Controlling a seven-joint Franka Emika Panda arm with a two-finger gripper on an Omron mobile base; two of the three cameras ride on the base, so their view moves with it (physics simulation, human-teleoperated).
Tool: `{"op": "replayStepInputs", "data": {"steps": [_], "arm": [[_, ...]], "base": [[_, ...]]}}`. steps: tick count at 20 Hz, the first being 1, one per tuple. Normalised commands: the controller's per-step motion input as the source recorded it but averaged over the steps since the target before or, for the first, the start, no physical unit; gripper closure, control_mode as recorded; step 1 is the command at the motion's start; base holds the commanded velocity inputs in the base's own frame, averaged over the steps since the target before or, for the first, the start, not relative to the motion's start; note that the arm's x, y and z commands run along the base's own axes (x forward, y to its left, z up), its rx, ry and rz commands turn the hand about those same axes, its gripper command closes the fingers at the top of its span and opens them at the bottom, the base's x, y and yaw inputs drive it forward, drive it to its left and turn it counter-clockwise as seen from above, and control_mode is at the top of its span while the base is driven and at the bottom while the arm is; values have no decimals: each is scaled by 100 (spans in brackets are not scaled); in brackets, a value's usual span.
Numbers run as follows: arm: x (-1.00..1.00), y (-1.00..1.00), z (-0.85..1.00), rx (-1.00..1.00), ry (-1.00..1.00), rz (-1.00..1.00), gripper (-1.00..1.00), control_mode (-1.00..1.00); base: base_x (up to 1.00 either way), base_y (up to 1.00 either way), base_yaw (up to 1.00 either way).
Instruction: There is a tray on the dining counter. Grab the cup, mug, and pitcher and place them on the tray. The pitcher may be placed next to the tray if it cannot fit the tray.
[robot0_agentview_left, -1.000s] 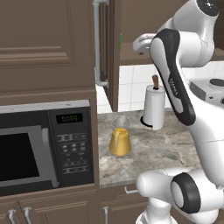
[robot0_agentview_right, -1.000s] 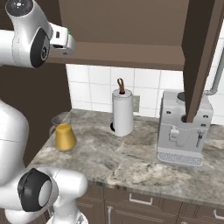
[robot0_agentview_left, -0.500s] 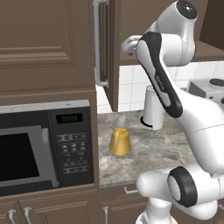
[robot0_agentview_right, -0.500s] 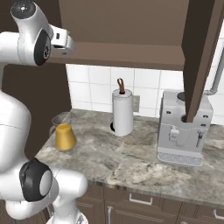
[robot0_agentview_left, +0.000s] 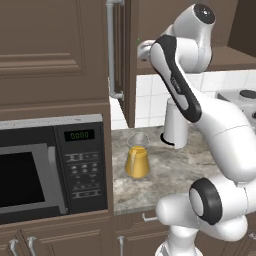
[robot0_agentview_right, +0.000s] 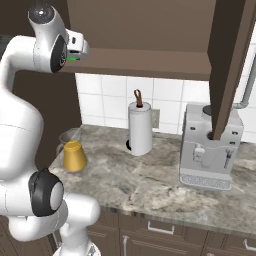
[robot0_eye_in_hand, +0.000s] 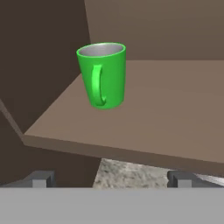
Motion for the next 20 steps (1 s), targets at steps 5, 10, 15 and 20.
{"op": "replayStepInputs", "data": {"steps": [5,10,15,20], "arm": [[34,17,0,0,0,3,-100,-100],[29,15,0,0,0,0,-100,-100],[22,10,0,0,0,0,-100,-100],[27,10,0,0,0,0,-100,-100]], "base": [[0,0,0],[0,0,0],[0,0,0],[0,0,0]]}}
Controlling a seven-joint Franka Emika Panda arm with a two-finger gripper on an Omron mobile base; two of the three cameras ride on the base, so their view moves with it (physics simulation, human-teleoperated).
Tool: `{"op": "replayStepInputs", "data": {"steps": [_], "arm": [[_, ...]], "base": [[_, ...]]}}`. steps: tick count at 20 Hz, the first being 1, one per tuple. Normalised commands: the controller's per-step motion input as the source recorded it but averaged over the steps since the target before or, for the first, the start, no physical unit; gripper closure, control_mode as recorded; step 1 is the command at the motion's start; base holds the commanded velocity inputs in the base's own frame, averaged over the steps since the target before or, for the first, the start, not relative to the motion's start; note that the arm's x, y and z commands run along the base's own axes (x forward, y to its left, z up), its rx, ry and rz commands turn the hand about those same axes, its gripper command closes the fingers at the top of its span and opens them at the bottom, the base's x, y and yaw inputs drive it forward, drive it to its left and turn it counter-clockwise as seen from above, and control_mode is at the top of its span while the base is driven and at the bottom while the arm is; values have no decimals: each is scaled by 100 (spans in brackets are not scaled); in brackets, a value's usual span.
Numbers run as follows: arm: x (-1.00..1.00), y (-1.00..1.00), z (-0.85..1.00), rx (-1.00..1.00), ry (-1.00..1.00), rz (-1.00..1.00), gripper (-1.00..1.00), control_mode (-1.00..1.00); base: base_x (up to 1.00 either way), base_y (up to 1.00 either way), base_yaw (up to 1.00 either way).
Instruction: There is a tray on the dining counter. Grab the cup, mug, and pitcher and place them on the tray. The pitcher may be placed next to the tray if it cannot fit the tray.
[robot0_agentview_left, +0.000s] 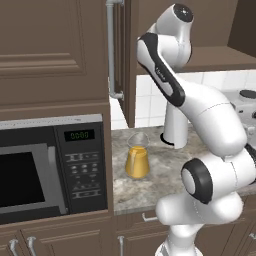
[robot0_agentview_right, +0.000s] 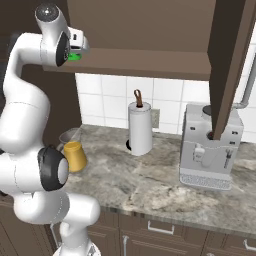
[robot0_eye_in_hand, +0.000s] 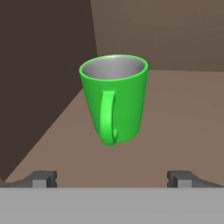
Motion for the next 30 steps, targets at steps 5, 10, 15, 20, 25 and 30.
{"op": "replayStepInputs", "data": {"steps": [5,10,15,20,25,30], "arm": [[24,6,0,0,0,0,-100,-100],[28,7,0,0,0,0,-100,-100],[23,5,0,0,0,0,-100,-100],[19,4,0,0,0,0,-100,-100],[10,3,0,0,0,0,-100,-100],[0,0,0,0,0,0,-100,-100]], "base": [[0,0,0],[0,0,0],[0,0,0],[0,0,0],[0,0,0],[0,0,0]]}}
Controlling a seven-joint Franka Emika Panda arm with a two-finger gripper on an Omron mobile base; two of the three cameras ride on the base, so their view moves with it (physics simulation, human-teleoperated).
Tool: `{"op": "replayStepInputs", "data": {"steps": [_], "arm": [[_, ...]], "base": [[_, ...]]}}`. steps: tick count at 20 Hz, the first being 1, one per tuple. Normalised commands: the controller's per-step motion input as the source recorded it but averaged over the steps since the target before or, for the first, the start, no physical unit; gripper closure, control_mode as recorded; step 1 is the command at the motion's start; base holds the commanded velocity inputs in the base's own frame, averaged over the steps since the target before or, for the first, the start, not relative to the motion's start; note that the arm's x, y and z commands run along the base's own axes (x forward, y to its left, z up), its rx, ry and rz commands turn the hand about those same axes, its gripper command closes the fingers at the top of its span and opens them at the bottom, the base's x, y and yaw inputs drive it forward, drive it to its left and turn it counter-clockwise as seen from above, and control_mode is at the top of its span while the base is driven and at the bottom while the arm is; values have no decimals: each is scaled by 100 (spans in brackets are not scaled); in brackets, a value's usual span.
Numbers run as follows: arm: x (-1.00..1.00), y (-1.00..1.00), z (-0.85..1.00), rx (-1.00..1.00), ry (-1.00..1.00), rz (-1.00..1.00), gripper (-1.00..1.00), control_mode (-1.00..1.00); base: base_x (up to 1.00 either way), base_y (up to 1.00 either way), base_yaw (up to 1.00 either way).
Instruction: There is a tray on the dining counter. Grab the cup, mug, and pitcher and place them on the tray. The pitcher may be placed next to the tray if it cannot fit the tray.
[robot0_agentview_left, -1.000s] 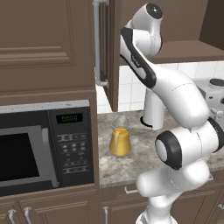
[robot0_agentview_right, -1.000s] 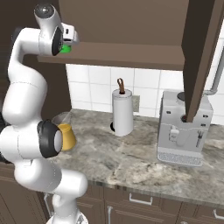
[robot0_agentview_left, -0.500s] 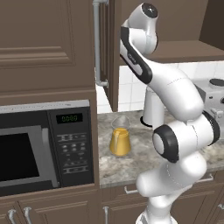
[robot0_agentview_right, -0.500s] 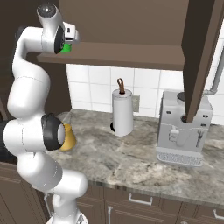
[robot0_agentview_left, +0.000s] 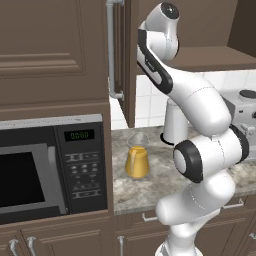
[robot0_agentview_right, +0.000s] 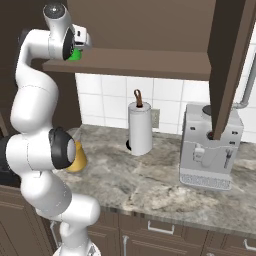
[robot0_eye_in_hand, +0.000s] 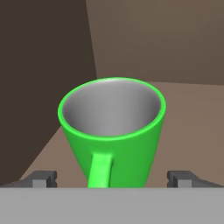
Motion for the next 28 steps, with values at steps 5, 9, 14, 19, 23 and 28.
{"op": "replayStepInputs", "data": {"steps": [5,9,14,19,23,28], "arm": [[0,-5,0,0,0,1,-100,-100],[0,0,0,0,0,0,100,-100],[0,0,0,0,0,0,100,-100],[0,0,0,0,0,0,100,-100],[0,0,0,0,0,0,100,-100],[0,-2,0,0,0,0,100,-100]], "base": [[0,0,0],[0,0,0],[0,0,0],[0,0,0],[0,0,0],[0,0,0]]}}
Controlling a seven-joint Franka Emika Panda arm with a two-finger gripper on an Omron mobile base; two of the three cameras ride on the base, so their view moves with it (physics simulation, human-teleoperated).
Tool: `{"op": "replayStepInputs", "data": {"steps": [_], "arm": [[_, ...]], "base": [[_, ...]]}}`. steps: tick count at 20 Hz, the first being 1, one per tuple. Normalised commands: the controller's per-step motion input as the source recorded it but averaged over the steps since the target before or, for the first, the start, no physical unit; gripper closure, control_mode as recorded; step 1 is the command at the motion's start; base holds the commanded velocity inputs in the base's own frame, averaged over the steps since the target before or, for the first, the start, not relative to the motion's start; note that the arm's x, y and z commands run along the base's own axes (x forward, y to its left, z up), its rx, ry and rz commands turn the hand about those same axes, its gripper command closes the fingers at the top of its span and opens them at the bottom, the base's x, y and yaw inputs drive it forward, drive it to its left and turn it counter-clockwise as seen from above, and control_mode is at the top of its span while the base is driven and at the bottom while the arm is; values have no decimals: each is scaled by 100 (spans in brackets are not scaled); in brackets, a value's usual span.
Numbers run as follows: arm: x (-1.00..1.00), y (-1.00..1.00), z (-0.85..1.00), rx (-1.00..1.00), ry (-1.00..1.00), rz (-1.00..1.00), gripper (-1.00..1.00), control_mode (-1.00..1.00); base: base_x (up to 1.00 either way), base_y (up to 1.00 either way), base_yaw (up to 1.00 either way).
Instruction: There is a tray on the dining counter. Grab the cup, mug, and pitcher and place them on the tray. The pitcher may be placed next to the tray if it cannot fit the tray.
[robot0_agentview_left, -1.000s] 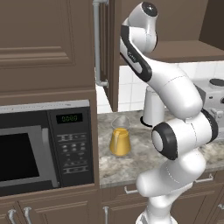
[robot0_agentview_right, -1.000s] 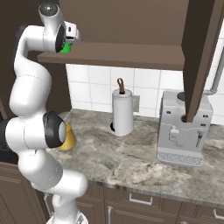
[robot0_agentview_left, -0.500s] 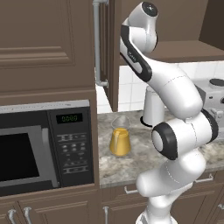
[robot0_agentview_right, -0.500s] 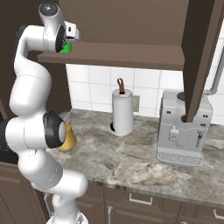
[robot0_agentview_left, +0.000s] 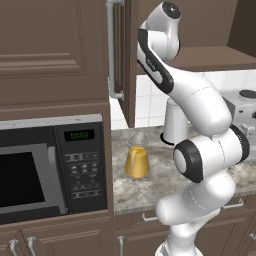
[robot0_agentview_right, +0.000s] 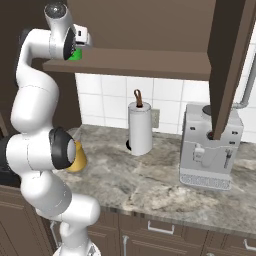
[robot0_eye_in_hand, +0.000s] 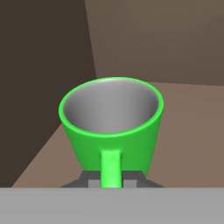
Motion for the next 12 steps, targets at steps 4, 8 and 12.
{"op": "replayStepInputs", "data": {"steps": [4,8,12], "arm": [[0,-41,0,0,0,0,100,-100],[-4,-44,0,0,-1,0,100,-100],[-41,-36,0,0,0,0,100,-100]], "base": [[0,0,0],[0,0,0],[0,0,0]]}}
